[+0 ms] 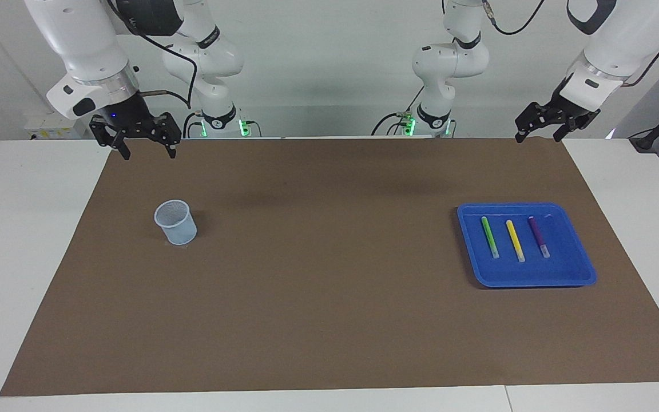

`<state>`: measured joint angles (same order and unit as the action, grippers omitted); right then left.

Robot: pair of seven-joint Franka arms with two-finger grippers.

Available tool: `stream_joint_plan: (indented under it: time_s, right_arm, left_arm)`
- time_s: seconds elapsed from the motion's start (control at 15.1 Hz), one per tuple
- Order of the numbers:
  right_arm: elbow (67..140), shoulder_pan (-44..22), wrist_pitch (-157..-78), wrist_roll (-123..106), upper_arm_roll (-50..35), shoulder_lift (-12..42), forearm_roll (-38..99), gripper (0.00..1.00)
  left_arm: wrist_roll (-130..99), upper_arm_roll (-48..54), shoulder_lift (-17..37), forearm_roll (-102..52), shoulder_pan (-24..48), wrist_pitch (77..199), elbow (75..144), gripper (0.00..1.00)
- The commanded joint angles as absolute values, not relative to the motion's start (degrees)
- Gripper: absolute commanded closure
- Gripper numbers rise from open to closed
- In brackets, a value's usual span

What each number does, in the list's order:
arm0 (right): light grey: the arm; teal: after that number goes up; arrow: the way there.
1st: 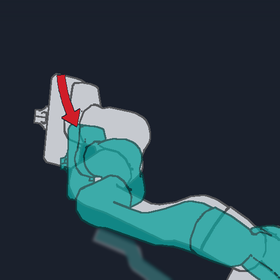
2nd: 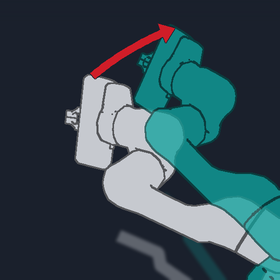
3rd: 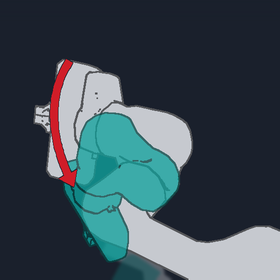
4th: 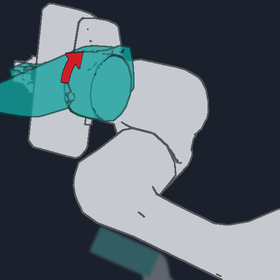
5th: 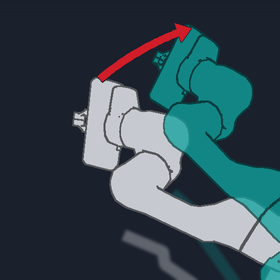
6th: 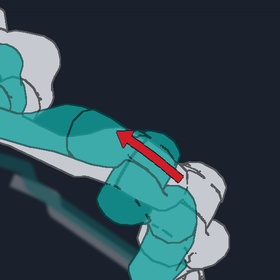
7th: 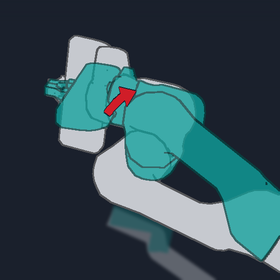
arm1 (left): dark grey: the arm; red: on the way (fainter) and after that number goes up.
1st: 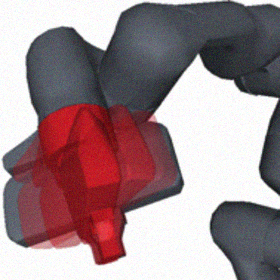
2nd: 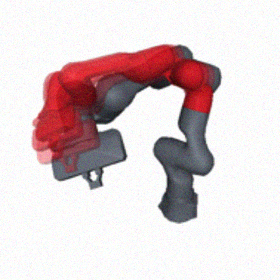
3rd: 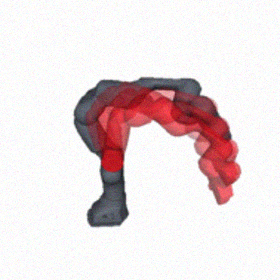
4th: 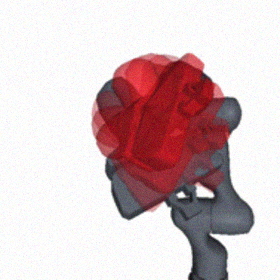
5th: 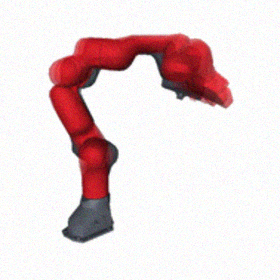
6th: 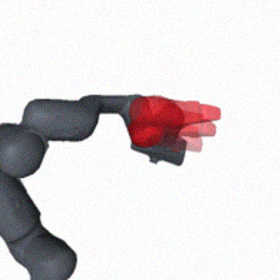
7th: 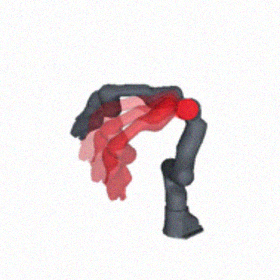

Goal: Transfer and insert pens with both arms

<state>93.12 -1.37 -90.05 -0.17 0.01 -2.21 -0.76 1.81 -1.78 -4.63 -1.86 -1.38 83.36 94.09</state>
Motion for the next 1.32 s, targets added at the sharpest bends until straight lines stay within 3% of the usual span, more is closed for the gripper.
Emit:
stream_joint_plan:
  time_s: [0.0,1.26]
  right_arm:
    - [93.87,-1.41,-89.64,0.09,-0.18,-3.34,-0.7,0.0]
    - [94.22,-2.1,-89.91,-0.61,-0.35,-4.13,1.76,0.0]
  left_arm:
    - [2.11,-1.41,-5.71,-1.14,-2.11,83.24,94.66,0.0]
    - [1.85,-1.06,-7.29,-1.49,-1.4,83.23,97.55,0.0]
